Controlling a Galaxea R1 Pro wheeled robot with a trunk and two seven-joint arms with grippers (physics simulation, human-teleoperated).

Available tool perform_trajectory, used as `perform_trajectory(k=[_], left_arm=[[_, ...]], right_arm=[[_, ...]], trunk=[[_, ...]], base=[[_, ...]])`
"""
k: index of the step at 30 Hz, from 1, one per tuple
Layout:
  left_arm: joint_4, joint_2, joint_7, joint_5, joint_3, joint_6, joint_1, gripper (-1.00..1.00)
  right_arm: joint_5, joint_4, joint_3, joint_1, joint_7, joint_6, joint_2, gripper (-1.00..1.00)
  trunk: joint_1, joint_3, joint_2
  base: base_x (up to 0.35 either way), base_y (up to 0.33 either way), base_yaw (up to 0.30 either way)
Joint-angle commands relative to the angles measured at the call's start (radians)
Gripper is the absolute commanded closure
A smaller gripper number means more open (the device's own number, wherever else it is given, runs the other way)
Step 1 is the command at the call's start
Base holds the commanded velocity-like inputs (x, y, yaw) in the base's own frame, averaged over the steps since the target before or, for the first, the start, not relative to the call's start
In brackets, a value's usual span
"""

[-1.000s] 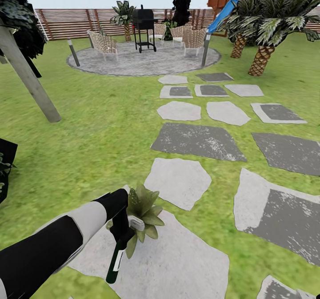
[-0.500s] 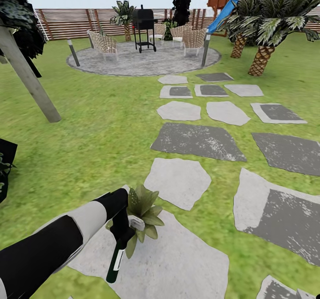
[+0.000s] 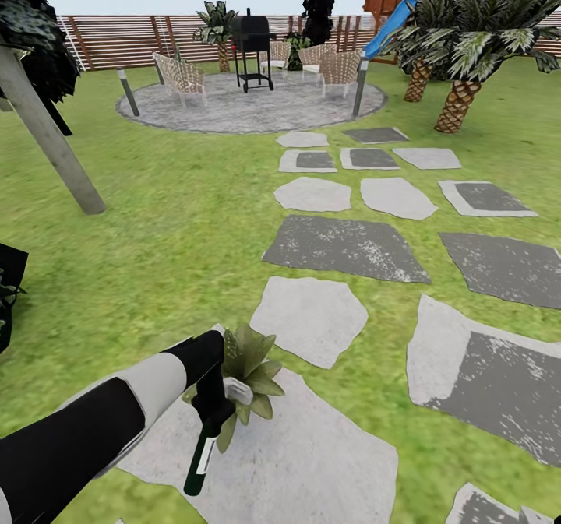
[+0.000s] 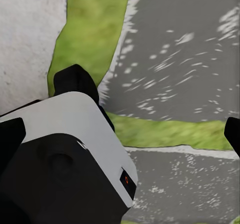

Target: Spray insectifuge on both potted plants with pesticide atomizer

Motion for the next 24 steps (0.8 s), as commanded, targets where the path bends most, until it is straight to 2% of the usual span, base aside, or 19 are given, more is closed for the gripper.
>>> perform_trajectory(k=[1, 8, 10, 16, 20, 24], left_arm=[[-0.001, 0.001, -0.008, -0.011, 0.004, 0.005, 0.001, 1.00], [0.000, 0.009, -0.005, -0.014, 0.001, 0.003, 0.028, 1.00], [0.001, 0.010, -0.005, -0.014, -0.010, 0.003, 0.032, 1.00], [0.001, 0.013, -0.005, -0.013, -0.058, 0.002, 0.088, 1.00], [0.001, 0.046, -0.005, -0.013, -0.064, 0.002, 0.106, 1.00], [-0.002, 0.060, -0.006, -0.011, -0.063, 0.002, 0.109, 1.00]], right_arm=[[0.009, -0.001, -0.001, -0.001, 0.010, 0.002, 0.000, -1.00], [0.009, -0.001, -0.001, -0.001, 0.009, 0.002, 0.000, -1.00], [0.009, -0.001, -0.001, 0.000, 0.009, 0.002, 0.000, -1.00], [0.009, -0.001, -0.001, -0.001, 0.009, 0.002, 0.000, -1.00], [0.009, 0.000, -0.001, -0.001, 0.009, 0.002, 0.000, -1.00], [0.009, 0.011, -0.001, -0.001, 0.009, 0.002, 0.000, -1.00]], trunk=[[0.000, -0.001, 0.000], [0.000, -0.001, 0.000], [0.000, -0.001, 0.000], [0.000, -0.001, 0.000], [0.000, -0.001, 0.000], [0.000, -0.001, 0.000]], base=[[0.000, 0.000, 0.000], [0.000, 0.000, 0.000], [0.000, 0.000, 0.000], [0.000, 0.000, 0.000], [0.000, 0.000, 0.000], [0.000, 0.000, 0.000]])
